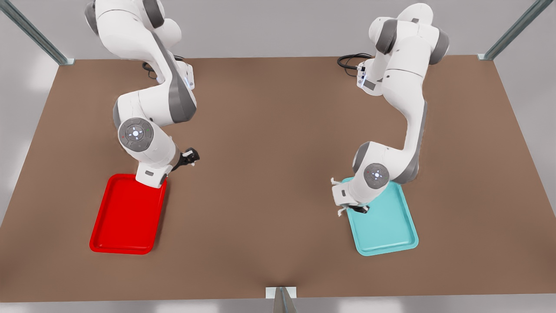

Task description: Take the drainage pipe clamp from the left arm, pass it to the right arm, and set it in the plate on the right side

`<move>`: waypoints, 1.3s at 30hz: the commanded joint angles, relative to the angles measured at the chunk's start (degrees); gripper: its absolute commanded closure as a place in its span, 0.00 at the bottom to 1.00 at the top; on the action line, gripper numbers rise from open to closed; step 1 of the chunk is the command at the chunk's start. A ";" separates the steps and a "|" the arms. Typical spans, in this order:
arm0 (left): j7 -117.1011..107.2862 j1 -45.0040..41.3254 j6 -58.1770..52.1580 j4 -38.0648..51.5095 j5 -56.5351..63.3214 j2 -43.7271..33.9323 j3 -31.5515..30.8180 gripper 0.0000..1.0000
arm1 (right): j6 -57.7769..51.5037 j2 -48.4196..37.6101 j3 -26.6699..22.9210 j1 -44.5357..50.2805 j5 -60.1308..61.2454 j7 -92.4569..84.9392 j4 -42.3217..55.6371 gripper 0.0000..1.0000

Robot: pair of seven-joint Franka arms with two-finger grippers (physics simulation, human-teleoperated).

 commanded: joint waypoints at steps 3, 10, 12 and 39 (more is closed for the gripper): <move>-80.86 -7.24 -14.31 14.13 -0.37 8.45 -0.59 0.79 | 11.84 3.31 0.11 4.82 4.68 0.07 -0.64 0.00; -102.85 -9.52 -16.07 21.51 -5.29 11.08 -7.54 0.79 | 28.54 2.43 0.11 10.97 5.92 0.07 -10.22 0.00; -102.94 -10.66 -13.17 24.06 -5.29 13.28 -7.45 0.79 | 34.34 0.50 0.90 12.02 6.01 0.07 -14.43 0.00; -80.26 -11.10 -8.51 24.24 -5.55 14.69 -7.36 0.79 | 60.10 4.01 1.96 15.10 4.78 -22.17 -26.92 0.00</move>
